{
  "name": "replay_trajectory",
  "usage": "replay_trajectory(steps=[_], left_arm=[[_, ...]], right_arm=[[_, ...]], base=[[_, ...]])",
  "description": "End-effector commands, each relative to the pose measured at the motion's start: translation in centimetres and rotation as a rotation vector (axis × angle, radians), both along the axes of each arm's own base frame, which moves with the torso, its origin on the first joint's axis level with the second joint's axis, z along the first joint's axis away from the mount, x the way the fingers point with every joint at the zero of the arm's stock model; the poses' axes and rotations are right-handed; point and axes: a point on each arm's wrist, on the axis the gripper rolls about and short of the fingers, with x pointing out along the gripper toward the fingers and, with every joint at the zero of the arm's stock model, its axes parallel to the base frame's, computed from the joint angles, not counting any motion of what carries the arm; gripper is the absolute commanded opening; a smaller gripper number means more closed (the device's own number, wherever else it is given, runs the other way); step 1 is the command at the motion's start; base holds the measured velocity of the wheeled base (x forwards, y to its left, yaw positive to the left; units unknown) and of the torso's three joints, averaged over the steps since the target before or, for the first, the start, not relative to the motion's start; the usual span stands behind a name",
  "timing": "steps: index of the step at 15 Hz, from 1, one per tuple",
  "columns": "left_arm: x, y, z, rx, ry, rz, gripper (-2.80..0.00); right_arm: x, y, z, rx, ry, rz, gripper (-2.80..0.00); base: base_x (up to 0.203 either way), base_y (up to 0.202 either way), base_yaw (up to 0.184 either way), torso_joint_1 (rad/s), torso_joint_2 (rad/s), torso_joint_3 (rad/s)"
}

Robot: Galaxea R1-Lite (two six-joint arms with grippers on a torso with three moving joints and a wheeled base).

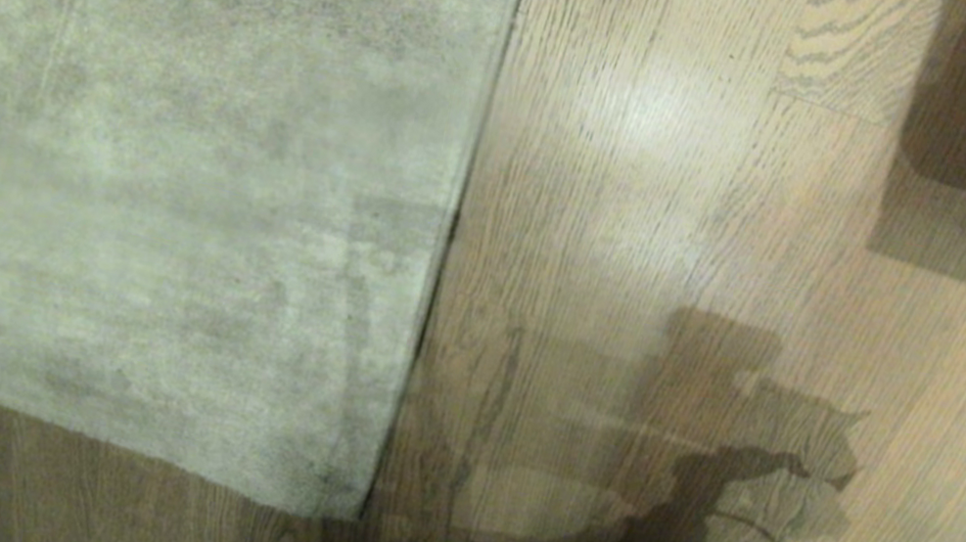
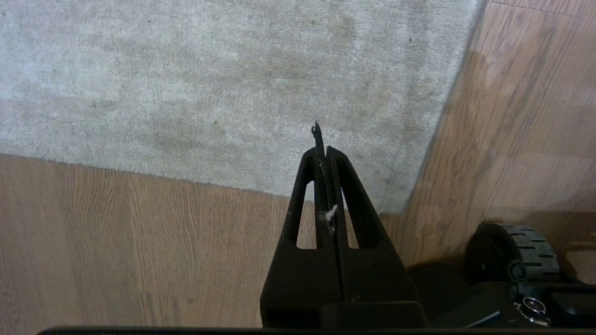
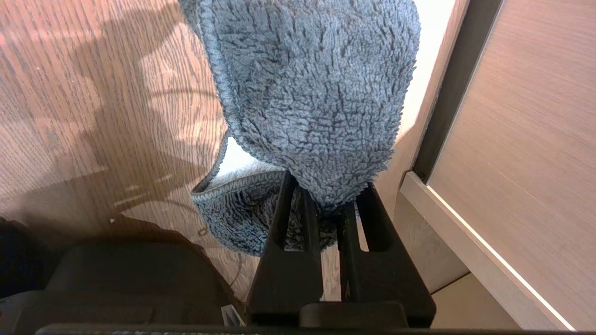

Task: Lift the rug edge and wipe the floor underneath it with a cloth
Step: Lift up the carpet

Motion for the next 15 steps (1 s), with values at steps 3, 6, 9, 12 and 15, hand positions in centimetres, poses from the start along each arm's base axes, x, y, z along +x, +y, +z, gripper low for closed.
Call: replay_trajectory(steps=[3,6,9,12,15], left_arm=[[0.01,0.0,0.01,0.0,0.001,0.001,-2.8],[0.0,0.0,0.0,0.0,-0.001,0.001,-2.8],[0.01,0.0,0.0,0.0,0.001,0.001,-2.8],[0.01,0.0,0.0,0.0,0.002,0.001,-2.8],[0.01,0.0,0.01,0.0,0.001,0.001,-2.8]], right_arm=[[0.03,-0.02,0.01,0.001,0.003,0.118,-2.8],[0.03,-0.02,0.01,0.001,0.003,0.178,-2.8],[0.04,-0.02,0.01,0.002,0.003,0.255,-2.8],[0.03,-0.02,0.01,0.002,0.002,0.287,-2.8],[-0.27,-0.03,0.0,-0.006,-0.034,0.4,-2.8]], base=[[0.0,0.0,0.0,0.0,0.0,0.0],[0.0,0.0,0.0,0.0,0.0,0.0],[0.0,0.0,0.0,0.0,0.0,0.0],[0.0,0.0,0.0,0.0,0.0,0.0],[0.0,0.0,0.0,0.0,0.0,0.0]])
